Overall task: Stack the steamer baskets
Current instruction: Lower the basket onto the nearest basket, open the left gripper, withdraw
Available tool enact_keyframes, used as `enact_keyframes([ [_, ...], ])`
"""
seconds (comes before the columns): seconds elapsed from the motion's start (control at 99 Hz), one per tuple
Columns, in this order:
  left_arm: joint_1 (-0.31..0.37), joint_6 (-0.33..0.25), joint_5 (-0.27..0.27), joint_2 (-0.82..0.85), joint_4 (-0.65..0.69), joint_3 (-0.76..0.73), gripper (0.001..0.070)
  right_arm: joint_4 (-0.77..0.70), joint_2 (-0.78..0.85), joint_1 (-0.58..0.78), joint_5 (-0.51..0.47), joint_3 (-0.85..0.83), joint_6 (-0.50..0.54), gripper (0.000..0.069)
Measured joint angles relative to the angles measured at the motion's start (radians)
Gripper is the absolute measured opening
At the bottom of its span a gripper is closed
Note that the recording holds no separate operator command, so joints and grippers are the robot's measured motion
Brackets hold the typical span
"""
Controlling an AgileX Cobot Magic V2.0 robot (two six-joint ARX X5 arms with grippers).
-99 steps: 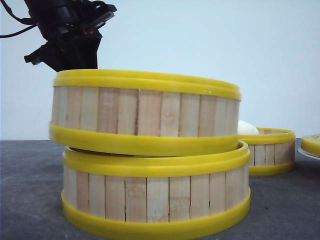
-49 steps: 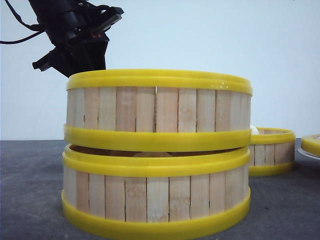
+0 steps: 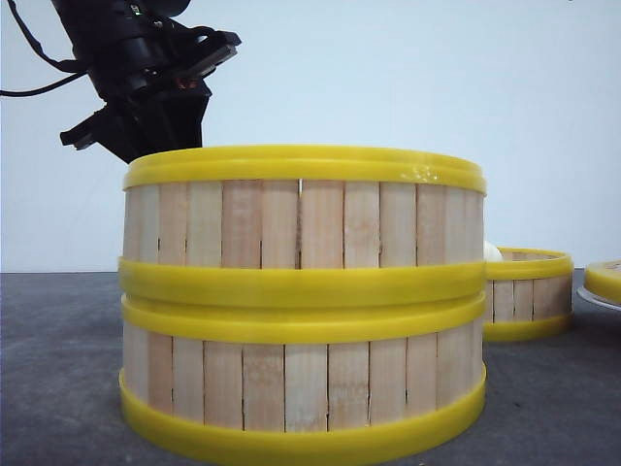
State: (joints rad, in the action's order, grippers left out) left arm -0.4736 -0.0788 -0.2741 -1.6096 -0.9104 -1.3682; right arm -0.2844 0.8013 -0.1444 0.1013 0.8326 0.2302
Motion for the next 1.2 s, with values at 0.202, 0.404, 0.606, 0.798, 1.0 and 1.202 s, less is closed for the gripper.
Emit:
enact_keyframes([
  [0.202, 0.0, 0.005, 0.001, -0.01, -0.008, 0.0, 0.0027, -0.001, 0.0, 0.0, 0.0, 0.0, -0.003, 0.0425],
  [0.404, 0.0, 0.002, -0.002, -0.011, -0.005, 0.0, 0.0103, -0.001, 0.0, 0.0, 0.0, 0.0, -0.006, 0.0425],
  [0.606, 0.0, 0.0, -0.002, -0.011, 0.013, 0.0, 0.0258, -0.007, 0.0, 0.0, 0.0, 0.0, -0.006, 0.0425],
  [0.798, 0.006, -0.01, -0.002, 0.025, 0.08, 0.002, 0.0269, -0.013, 0.0, 0.0, 0.0, 0.0, -0.006, 0.0425],
  [1.0, 0.024, -0.016, 0.004, 0.235, 0.229, 0.002, 0.0269, -0.013, 0.026, 0.0, 0.0, 0.001, -0.006, 0.0397],
  [1.202, 0.024, -0.015, 0.147, 0.411, 0.285, 0.004, 0.0269, -0.019, 0.113, 0.0, 0.0, 0.011, -0.006, 0.0393],
])
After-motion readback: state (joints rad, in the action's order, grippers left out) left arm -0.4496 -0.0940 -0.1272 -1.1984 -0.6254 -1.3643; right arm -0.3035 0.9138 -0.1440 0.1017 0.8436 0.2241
